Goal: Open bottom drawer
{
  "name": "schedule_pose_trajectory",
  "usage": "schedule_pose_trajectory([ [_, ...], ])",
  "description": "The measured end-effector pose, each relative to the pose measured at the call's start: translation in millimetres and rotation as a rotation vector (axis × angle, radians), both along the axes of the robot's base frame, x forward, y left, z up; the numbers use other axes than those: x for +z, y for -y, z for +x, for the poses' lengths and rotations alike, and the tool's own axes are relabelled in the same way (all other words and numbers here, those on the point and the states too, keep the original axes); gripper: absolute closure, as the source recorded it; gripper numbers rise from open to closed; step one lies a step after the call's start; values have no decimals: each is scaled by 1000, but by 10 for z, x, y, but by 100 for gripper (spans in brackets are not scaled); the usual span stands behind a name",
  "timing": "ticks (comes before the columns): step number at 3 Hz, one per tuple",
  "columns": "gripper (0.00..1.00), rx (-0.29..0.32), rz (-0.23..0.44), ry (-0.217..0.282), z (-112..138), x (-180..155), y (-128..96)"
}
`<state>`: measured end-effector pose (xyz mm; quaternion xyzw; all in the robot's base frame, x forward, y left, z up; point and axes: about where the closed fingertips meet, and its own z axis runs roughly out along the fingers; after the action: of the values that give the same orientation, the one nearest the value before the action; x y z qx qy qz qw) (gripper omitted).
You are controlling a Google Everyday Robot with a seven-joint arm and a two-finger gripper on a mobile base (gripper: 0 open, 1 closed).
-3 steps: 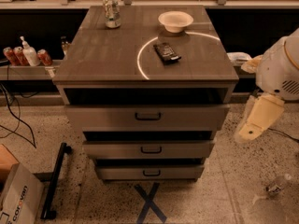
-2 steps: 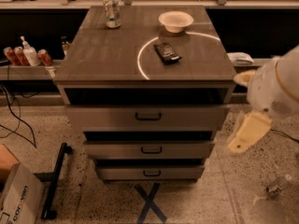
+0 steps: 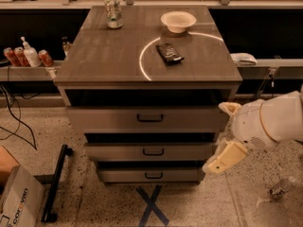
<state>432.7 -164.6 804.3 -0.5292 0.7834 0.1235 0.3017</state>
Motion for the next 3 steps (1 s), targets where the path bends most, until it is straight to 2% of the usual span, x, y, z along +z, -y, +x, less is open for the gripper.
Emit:
schedule_pose_trajectory([
  [1,0,-27,123,4,51,-449,-86],
  [2,0,-33,281,-75,90,-1027,-151],
  [3,0,-36,323,-130,71,-1325,-181],
])
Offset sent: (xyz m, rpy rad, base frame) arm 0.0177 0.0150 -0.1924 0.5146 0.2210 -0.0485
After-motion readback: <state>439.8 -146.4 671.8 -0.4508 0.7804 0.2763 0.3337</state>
